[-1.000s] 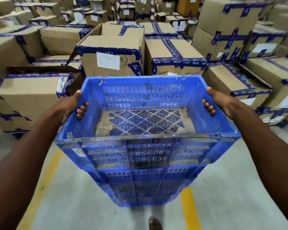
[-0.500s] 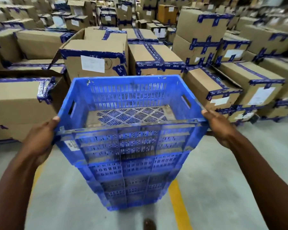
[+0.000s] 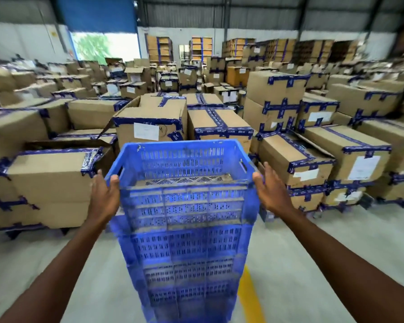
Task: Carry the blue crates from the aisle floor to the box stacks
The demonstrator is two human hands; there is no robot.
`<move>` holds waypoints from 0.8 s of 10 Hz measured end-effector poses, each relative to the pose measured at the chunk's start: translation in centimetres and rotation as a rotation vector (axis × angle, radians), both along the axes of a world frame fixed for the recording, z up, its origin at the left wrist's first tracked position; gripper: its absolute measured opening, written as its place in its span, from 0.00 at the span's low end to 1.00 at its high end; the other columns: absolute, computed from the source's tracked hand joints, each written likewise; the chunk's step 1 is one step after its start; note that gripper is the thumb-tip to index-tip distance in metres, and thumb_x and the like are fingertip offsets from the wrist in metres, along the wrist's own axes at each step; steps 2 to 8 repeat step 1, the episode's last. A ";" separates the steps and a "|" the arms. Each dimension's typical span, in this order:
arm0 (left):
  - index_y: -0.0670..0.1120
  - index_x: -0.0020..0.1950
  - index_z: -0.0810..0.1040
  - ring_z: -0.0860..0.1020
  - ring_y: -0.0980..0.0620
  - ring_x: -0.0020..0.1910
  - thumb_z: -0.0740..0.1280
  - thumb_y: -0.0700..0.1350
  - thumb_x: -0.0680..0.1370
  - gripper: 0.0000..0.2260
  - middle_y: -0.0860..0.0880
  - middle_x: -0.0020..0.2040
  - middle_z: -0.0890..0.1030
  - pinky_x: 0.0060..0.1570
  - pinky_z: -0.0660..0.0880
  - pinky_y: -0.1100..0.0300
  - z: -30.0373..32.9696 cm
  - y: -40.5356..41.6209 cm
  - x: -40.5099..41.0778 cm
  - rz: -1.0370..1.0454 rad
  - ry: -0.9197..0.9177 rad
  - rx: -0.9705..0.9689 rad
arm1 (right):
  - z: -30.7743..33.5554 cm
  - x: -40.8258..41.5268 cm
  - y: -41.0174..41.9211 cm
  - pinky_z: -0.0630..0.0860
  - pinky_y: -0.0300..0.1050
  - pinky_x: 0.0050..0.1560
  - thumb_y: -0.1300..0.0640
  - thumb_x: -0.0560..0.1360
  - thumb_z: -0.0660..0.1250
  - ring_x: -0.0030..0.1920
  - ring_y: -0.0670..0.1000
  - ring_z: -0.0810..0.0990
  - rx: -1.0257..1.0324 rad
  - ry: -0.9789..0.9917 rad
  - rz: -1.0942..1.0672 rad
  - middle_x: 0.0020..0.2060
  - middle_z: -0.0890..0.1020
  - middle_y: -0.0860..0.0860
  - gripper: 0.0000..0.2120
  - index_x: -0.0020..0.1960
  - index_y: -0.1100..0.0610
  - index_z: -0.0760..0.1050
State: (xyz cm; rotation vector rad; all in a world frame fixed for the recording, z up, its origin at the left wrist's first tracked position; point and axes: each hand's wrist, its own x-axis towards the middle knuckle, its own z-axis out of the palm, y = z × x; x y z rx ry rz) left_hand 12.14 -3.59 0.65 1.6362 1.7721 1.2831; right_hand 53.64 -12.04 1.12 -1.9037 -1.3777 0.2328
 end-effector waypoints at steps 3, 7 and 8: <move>0.41 0.79 0.54 0.53 0.40 0.79 0.45 0.70 0.77 0.42 0.39 0.80 0.57 0.76 0.51 0.38 1.7 -2.2 2.8 -0.119 0.205 0.043 | 2.4 -0.4 -2.0 0.61 0.59 0.74 0.35 0.82 0.48 0.79 0.58 0.58 0.062 -0.382 0.143 0.81 0.58 0.56 0.35 0.83 0.53 0.51; 0.41 0.79 0.54 0.53 0.40 0.79 0.45 0.70 0.77 0.42 0.39 0.80 0.57 0.76 0.51 0.38 1.7 -2.2 2.8 -0.119 0.205 0.043 | 2.4 -0.4 -2.0 0.61 0.59 0.74 0.35 0.82 0.48 0.79 0.58 0.58 0.062 -0.382 0.143 0.81 0.58 0.56 0.35 0.83 0.53 0.51; 0.41 0.79 0.54 0.53 0.40 0.79 0.45 0.70 0.77 0.42 0.39 0.80 0.57 0.76 0.51 0.38 1.7 -2.2 2.8 -0.119 0.205 0.043 | 2.4 -0.4 -2.0 0.61 0.59 0.74 0.35 0.82 0.48 0.79 0.58 0.58 0.062 -0.382 0.143 0.81 0.58 0.56 0.35 0.83 0.53 0.51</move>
